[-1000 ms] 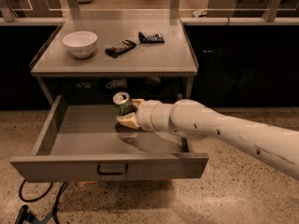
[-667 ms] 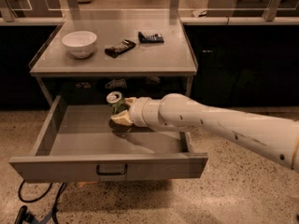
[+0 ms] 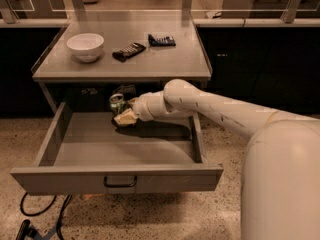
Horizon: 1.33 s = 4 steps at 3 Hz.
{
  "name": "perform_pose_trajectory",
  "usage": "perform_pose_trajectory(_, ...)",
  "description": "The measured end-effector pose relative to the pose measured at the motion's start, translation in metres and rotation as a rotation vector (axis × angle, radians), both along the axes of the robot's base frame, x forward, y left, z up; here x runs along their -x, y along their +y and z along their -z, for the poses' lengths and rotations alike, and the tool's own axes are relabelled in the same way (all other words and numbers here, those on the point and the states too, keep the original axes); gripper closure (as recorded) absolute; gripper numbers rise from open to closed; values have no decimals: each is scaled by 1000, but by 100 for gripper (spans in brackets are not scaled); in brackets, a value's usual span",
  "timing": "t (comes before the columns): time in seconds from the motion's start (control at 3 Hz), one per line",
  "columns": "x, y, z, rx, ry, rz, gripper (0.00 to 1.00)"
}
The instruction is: Place green can into top drawer
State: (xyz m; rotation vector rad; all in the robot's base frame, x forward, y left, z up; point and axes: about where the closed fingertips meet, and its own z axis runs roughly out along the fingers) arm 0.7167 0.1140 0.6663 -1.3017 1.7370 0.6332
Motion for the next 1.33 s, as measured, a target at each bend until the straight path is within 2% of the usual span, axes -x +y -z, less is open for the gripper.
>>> perform_pose_trajectory(0.33,-10,-1,-22,-21,-7,-31,81)
perform_pose_trajectory(1.33,-10,-1,-22,-21,-7,-31,12)
